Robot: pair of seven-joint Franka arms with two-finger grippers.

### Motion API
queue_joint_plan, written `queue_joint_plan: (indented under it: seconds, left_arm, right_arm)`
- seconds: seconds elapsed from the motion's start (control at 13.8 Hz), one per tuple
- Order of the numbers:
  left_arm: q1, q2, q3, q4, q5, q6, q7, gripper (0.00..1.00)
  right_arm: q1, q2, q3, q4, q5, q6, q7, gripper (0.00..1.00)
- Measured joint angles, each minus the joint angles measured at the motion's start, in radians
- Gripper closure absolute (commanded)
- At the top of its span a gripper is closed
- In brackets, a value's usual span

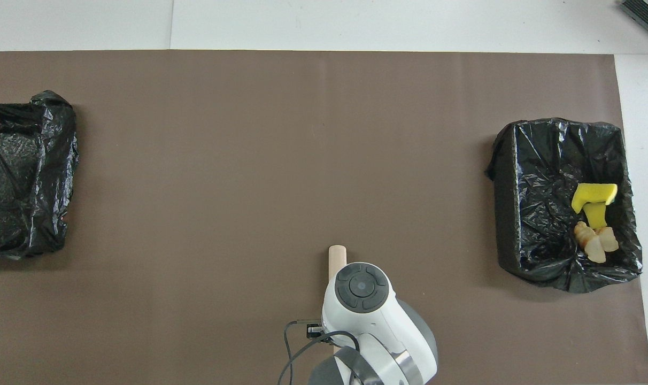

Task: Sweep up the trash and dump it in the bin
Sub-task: 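Tilt the dustpan with the left gripper to dump pieces into the bin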

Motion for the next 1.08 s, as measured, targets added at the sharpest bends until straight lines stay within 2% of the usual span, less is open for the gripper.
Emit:
queue_joint_plan:
  seconds: [0.22,0.29,0.36,0.43,0.79,1.08]
  left_arm:
    - [-0.004,0.05,-0.012,-0.001,0.178,0.012,-0.029,1.0]
    - [-0.006,0.058,-0.026,-0.002,0.226,0.013,-0.031,1.0]
    - [-0.01,0.063,-0.041,-0.002,0.27,0.012,-0.036,1.0]
    - [-0.014,0.064,-0.051,-0.002,0.3,0.011,-0.038,1.0]
    - [-0.016,0.071,-0.097,-0.012,0.503,-0.003,-0.126,1.0]
    - [-0.027,0.072,-0.176,-0.014,0.658,-0.091,-0.209,1.0]
  right_arm:
    - [0.009,0.007,0.0,0.0,0.0,0.004,0.0,0.62]
    - [0.01,0.009,0.0,0.0,0.0,0.004,0.0,0.47]
    - [0.01,0.012,0.0,0.0,0.0,0.004,0.0,0.13]
    - [0.01,0.014,0.0,0.0,-0.001,0.004,-0.001,0.0]
    - [0.008,0.033,-0.004,0.045,-0.02,0.007,-0.007,0.0]
    - [-0.05,0.034,-0.013,0.114,-0.061,-0.051,-0.018,0.0]
